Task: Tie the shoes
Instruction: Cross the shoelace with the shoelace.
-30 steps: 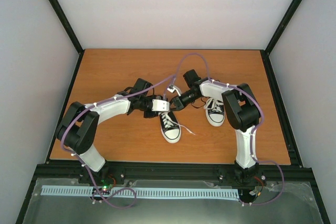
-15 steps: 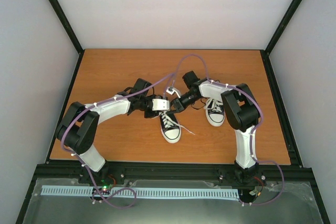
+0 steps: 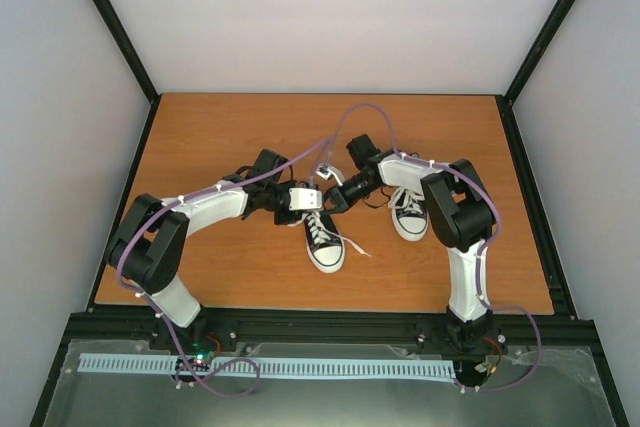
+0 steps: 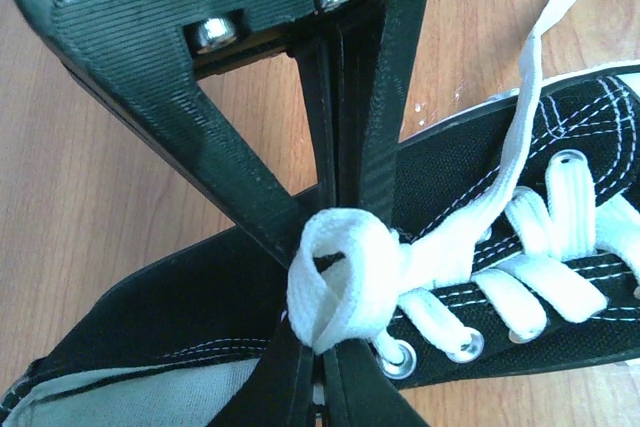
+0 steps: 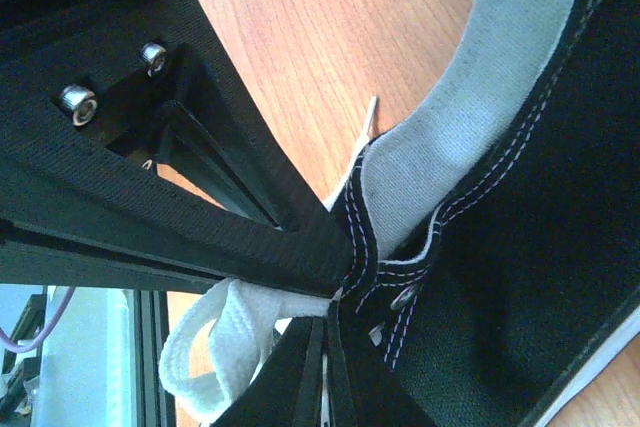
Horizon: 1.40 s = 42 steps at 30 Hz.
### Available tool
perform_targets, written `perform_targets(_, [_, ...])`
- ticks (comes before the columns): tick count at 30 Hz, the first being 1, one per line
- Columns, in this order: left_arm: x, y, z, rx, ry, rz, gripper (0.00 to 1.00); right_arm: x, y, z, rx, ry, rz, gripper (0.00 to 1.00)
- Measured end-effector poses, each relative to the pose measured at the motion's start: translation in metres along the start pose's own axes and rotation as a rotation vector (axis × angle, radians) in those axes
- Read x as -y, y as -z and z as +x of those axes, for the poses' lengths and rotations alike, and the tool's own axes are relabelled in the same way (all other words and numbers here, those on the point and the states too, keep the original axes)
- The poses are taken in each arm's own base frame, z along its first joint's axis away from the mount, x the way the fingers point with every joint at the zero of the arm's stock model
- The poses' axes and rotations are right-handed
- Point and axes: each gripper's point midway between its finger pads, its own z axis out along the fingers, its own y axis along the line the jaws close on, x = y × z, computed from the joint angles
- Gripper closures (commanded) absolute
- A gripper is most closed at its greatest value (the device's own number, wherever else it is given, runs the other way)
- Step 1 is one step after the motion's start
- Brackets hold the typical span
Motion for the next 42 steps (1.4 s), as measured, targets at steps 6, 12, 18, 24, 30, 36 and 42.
perform_targets(6, [0.000, 0.001, -0.001, 0.003, 0.005, -0.001, 0.76, -0.001, 0.002, 0.000, -0.003, 0.009, 0.015, 0.97])
perform_targets(12, [0.004, 0.006, -0.008, 0.023, -0.010, 0.009, 0.65, 0.001, 0.004, -0.001, -0.007, 0.023, 0.048, 0.97])
perform_targets(18, [0.009, 0.012, -0.017, 0.058, -0.020, 0.029, 0.59, 0.000, 0.006, -0.001, -0.008, 0.027, 0.058, 0.97])
perform_targets(24, [0.015, 0.009, -0.027, 0.083, -0.033, 0.044, 0.61, 0.000, 0.006, 0.000, -0.013, 0.021, 0.057, 0.97])
perform_targets(30, [0.015, 0.006, -0.034, 0.098, -0.050, 0.038, 0.61, 0.001, 0.006, 0.001, -0.017, 0.018, 0.066, 0.97])
perform_targets(36, [0.017, 0.002, -0.037, 0.098, -0.064, 0.037, 0.73, 0.003, 0.007, 0.002, -0.020, 0.016, 0.078, 0.97])
perform_targets(42, [0.014, 0.000, -0.036, 0.089, -0.073, 0.023, 0.99, 0.002, 0.006, 0.002, -0.020, 0.017, 0.071, 0.97])
